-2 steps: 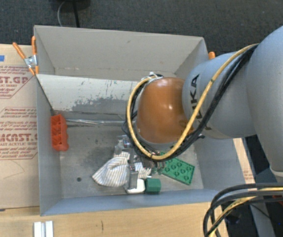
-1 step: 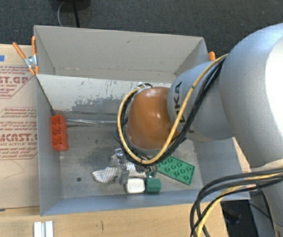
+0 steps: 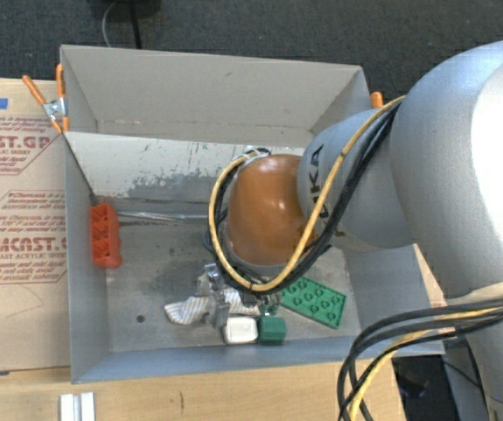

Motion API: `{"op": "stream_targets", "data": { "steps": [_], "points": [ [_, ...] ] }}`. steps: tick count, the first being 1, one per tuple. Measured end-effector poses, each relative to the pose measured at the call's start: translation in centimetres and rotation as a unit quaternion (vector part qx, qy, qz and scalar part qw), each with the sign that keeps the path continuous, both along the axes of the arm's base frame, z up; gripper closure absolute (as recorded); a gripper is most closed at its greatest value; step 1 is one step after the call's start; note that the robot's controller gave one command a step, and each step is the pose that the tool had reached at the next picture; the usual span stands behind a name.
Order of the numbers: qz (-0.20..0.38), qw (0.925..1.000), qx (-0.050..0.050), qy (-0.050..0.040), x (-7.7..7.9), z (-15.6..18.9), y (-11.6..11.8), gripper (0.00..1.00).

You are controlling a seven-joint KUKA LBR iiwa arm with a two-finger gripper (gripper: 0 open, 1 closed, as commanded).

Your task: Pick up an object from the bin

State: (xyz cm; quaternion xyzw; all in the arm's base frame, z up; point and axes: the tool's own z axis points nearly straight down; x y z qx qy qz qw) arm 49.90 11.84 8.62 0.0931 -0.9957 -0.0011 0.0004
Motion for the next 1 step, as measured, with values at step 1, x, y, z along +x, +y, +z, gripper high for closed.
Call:
{"op": "stream_targets", "data": {
  "steps": [1],
  "points": [
    [0.001,1.0,-0.001,0.0036,0.68,4.44,0.2,1.0]
  ]
}}
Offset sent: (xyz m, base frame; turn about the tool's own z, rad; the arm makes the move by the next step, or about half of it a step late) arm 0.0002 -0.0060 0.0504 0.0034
